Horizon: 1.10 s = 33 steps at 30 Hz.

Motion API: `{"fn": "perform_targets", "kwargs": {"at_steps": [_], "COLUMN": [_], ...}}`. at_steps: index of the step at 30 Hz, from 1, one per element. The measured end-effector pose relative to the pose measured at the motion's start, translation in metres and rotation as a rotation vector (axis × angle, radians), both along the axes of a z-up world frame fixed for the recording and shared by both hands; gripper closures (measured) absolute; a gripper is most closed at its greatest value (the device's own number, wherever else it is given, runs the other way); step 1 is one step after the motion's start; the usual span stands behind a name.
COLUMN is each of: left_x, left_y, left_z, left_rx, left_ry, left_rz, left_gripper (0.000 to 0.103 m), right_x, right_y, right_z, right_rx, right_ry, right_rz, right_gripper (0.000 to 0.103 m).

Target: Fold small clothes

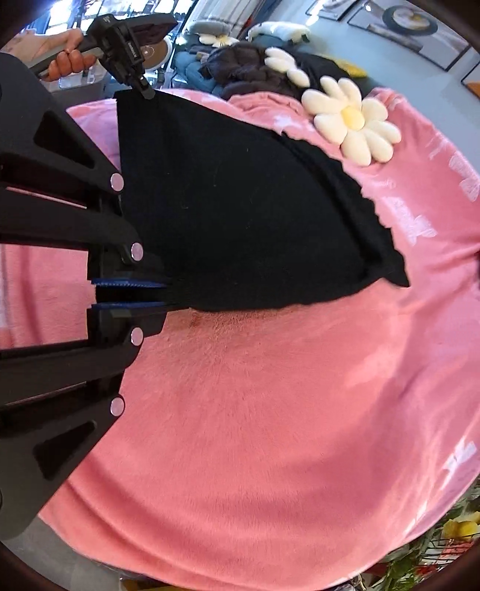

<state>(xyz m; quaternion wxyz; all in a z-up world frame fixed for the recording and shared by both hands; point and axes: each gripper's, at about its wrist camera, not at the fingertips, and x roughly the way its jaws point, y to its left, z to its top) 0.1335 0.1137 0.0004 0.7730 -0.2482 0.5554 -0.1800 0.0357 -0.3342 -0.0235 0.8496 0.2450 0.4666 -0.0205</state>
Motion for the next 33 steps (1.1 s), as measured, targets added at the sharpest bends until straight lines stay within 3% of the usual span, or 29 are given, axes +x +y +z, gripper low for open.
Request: {"fn": "perform_targets", "kwargs": {"at_steps": [5,8,17,22,28,33], "left_x": [-0.030,-0.058,-0.147,-0.190,-0.201,-0.163], "left_y": [0.002,-0.005,0.007,0.011,0.008,0.004], "left_z": [0.021,0.031,0.042,0.045,0.073,0.127], "left_rx": [0.005,0.051,0.105,0.115,0.122,0.104], "left_ry": [-0.002,-0.011,-0.016,-0.006,-0.043,-0.183], "left_rz": [-0.035,-0.074,-0.128,-0.144,-0.144,-0.134], "left_gripper": [0.098,0.098,0.098,0.098,0.098,0.098], "right_x": [-0.037,-0.063,-0.151,-0.189,-0.201,-0.159], "right_y": [-0.003,0.002,0.018,0.019,0.017,0.005], "right_z": [0.012,0.016,0.019,0.021,0.051,0.103], "right_rx": [-0.025,-0.053,-0.114,-0.089,-0.086,-0.080], "right_ry": [-0.008,0.002,0.028,0.051,-0.003,-0.167], "right_rz": [0.027,0.057,0.105,0.101,0.100,0.081], "right_gripper": [0.099,0.099,0.099,0.099,0.099,0.099]}}
